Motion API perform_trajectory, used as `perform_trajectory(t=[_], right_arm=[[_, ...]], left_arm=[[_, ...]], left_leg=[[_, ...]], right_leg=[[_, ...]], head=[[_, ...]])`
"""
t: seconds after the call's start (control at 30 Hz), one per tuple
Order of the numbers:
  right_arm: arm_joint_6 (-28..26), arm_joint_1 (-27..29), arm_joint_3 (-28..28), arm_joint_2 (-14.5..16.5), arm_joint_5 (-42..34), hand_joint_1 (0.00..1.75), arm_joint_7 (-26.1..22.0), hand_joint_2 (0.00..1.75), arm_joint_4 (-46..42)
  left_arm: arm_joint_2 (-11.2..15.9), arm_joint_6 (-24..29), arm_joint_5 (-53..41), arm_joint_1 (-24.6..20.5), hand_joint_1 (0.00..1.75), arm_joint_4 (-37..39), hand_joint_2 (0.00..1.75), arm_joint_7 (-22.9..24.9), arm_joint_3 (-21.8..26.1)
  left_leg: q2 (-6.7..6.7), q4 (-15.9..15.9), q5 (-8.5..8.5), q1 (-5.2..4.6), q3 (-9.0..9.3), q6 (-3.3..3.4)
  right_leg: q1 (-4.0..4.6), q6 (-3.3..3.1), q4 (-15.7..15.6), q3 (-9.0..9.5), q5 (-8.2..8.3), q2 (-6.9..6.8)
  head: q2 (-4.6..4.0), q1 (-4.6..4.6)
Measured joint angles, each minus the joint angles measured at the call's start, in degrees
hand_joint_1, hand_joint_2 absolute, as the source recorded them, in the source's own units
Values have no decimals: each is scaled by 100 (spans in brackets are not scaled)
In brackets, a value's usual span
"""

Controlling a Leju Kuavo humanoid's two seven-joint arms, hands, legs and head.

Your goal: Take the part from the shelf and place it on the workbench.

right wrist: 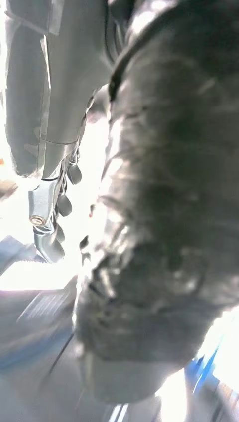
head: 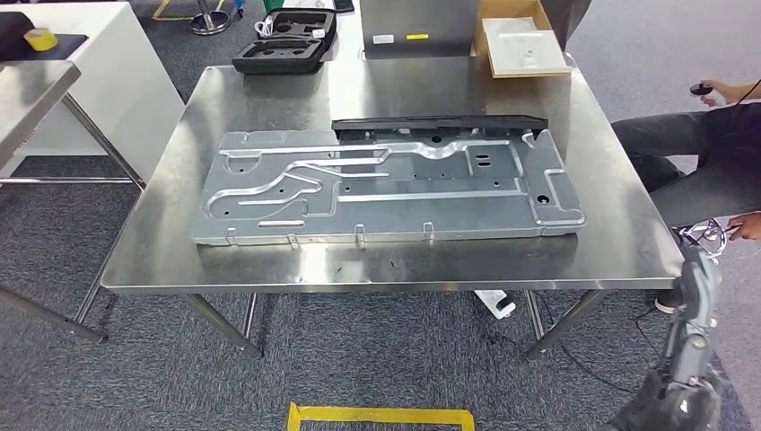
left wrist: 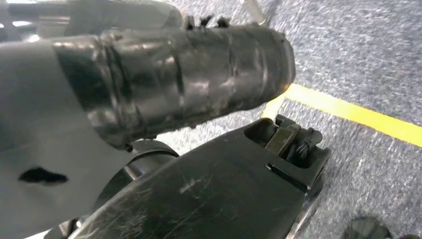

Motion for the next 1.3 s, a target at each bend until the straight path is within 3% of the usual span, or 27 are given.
perform_trajectory(t=[0.03, 0.07, 0.13, 0.17, 0.2, 0.27, 0.3, 0.37, 0.4, 0.43, 0.53, 0.57, 0.63, 0.67, 0.7, 0.77, 0.8, 0.83, 0.9, 0.93, 1.0, 1.07, 1.1, 1.17, 1.23, 1.27, 1.3], right_arm=[[0, 250, -189, 185, -612, 0, -223, 0, -21], [-1, 485, -449, 429, -1372, 0, -677, 0, -13], [-6, 838, -997, 922, -2830, 0, -2067, 0, 64], [-9, 967, -1287, 1149, -3497, 0, -2998, 0, 143], [-11, 1085, -1537, 1334, -4042, 0, -3791, 0, 256], [-3, 1252, -2086, 1665, -5135, 0, -4887, 0, 719], [34, 1282, -2353, 1792, -5658, 0, -5034, 0, 1095], [186, 1198, -2854, 1970, -6814, 0, -5091, 0, 2043], [302, 1079, -3072, 2019, -7414, 0, -5160, 0, 2619], [427, 919, -3254, 2039, -7944, 0, -5292, 0, 3215], [801, 338, -3747, 2070, -9064, 0, -5797, 0, 5032], [900, 191, -3898, 2088, -9290, 0, -5879, 0, 5568], [1073, -12, -4158, 2136, -9537, 0, -5813, 0, 6494], [1151, -92, -4239, 2170, -9553, 0, -5675, 0, 6836], [1253, -187, -4293, 2212, -9506, 0, -5436, 0, 7184], [1509, -358, -4335, 2316, -9273, 0, -4729, 0, 7833], [1638, -416, -4338, 2368, -9129, 0, -4345, 0, 8111], [1761, -449, -4338, 2420, -8991, 0, -3940, 0, 8360], [1963, -491, -4338, 2533, -8802, 0, -3244, 0, 8823], [2051, -509, -4338, 2585, -8733, 0, -2971, 0, 9035], [2170, -542, -4338, 2655, -8644, 0, -2787, 0, 9310], [2243, -606, -4336, 2695, -8547, 0, -2813, 0, 9549], [2260, -642, -4336, 2706, -8507, 0, -2833, 0, 9668], [2263, -680, -4335, 2717, -8469, 0, -2851, 0, 9806], [2262, -686, -4335, 2718, -8466, 0, -2851, 0, 9824], [2263, -691, -4332, 2723, -8450, 0, -2850, 0, 9884], [2288, -721, -4301, 2751, -8374, 0, -2792, 0, 10032]], left_arm=[[-17, 12, 42, -3, 0, 0, 0, 13, 0], [-28, 9, 86, -5, 0, 0, 0, 24, 0], [-46, -48, 148, -6, 0, 0, 0, 38, 0], [-50, -96, 173, -9, 0, 0, 0, 54, 0], [-53, -141, 195, -14, 0, 0, 0, 77, 0], [-63, -196, 267, -23, 0, 0, 0, 160, 0], [-71, -205, 319, -26, 0, 0, 0, 214, 1], [-92, -211, 439, -23, 0, 1, 0, 311, 3], [-102, -210, 490, -24, 0, 1, 0, 341, 5], [-108, -207, 522, -27, 0, 2, 0, 355, 7], [-113, -212, 508, -40, 0, 2, 0, 335, 9], [-113, -222, 472, -41, 0, 2, 0, 315, 10], [-112, -264, 379, -44, 0, 2, 0, 287, 10], [-112, -300, 333, -45, 0, 2, 0, 284, 9], [-109, -354, 297, -46, 0, 2, 0, 285, 7], [-102, -511, 255, -49, 0, 3, 0, 298, 3], [-98, -594, 245, -50, 0, 4, 0, 307, 2], [-94, -683, 237, -51, 0, 5, 0, 324, -1], [-83, -851, 214, -52, 0, 9, 0, 376, -9], [-76, -935, 197, -52, 0, 10, 0, 410, -16], [-67, -1072, 165, -48, 0, 13, 0, 468, -36], [-58, -1179, 140, -52, 0, 13, 0, 502, -56], [-55, -1212, 131, -56, 0, 13, 0, 509, -66], [-51, -1241, 123, -60, 0, 13, 0, 512, -80], [-50, -1245, 122, -61, 0, 13, 0, 512, -85], [-48, -1255, 119, -62, 0, 13, 0, 514, -96], [-36, -1284, 106, -85, 0, 14, 0, 528, -123]], left_leg=[[0, 331, -150, 0, -11, -5], [0, 550, -168, -3, 29, 4], [-4, 441, 113, -33, 348, 82], [-9, 118, 253, -64, 640, 159], [-14, -343, 279, -107, 990, 252], [-22, -1211, 147, -163, 1564, 361], [-23, -1457, 89, -184, 1692, 378], [-15, -1622, 225, -186, 1672, 383], [-4, -1682, 343, -179, 1619, 404], [9, -1730, 466, -164, 1535, 423], [32, -1711, 762, -156, 1164, 450], [32, -1672, 840, -155, 1022, 444], [30, -1549, 967, -140, 725, 410], [29, -1467, 1011, -126, 580, 380], [36, -1360, 1047, -112, 434, 340], [61, -1151, 1097, -114, 220, 260], [71, -1078, 1120, -121, 165, 226], [74, -1044, 1154, -127, 144, 201], [61, -1014, 1200, -108, 103, 157], [54, -964, 1130, -94, 54, 127], [47, -582, 623, -71, -99, 57], [46, 135, 26, -64, -239, 18], [46, 425, -105, -63, -258, 19], [45, 717, -170, -64, -245, 32], [44, 743, -147, -64, -228, 39], [43, 690, -46, -75, -125, 73], [46, 144, -20, -130, 338, 187]], right_leg=[[19, -14, 9, -82, 64, -22], [42, -24, 22, -174, 131, -40], [97, -41, 46, -379, 269, -52], [119, -48, 54, -472, 341, -48], [145, -48, 54, -542, 408, -43], [152, -27, 23, -596, 541, -43], [140, -3, -16, -596, 613, -45], [107, 63, -118, -601, 751, -43], [98, 97, -114, -638, 695, -30], [91, 131, -8, -704, 503, -16], [29, 219, 902, -922, -387, 6], [9, 248, 1227, -936, -461, 7], [-27, 305, 1497, -793, -184, 9], [-49, 339, 1396, -621, 16, 10], [-72, 379, 1077, -359, 33, 11], [-71, 379, 355, 119, -211, 27], [-67, 354, 109, 252, -374, 40], [-49, 297, 58, 268, -406, 49], [-43, 189, 135, 169, -354, 36], [-36, 130, 166, 105, -305, 22], [-35, 50, 178, -57, -165, 3], [-10, 16, 178, -244, 4, 2], [8, 7, 181, -323, 72, 0], [36, -4, 185, -422, 151, -4], [42, -5, 186, -442, 167, -5], [61, -12, 186, -493, 204, -9], [84, -8, 161, -578, 317, -13]], head=[[-1, 0], [-1, 0], [-1, -2], [-1, -1], [0, 2], [1, 5], [1, -4], [0, -21], [0, -28], [1, -14], [0, 20], [0, 25], [0, 33], [0, 37], [1, 37], [1, 35], [1, 28], [1, 21], [1, 24], [1, 27], [1, 4], [0, -18], [0, -16], [1, -19], [1, -20], [1, -19], [1, -17]])
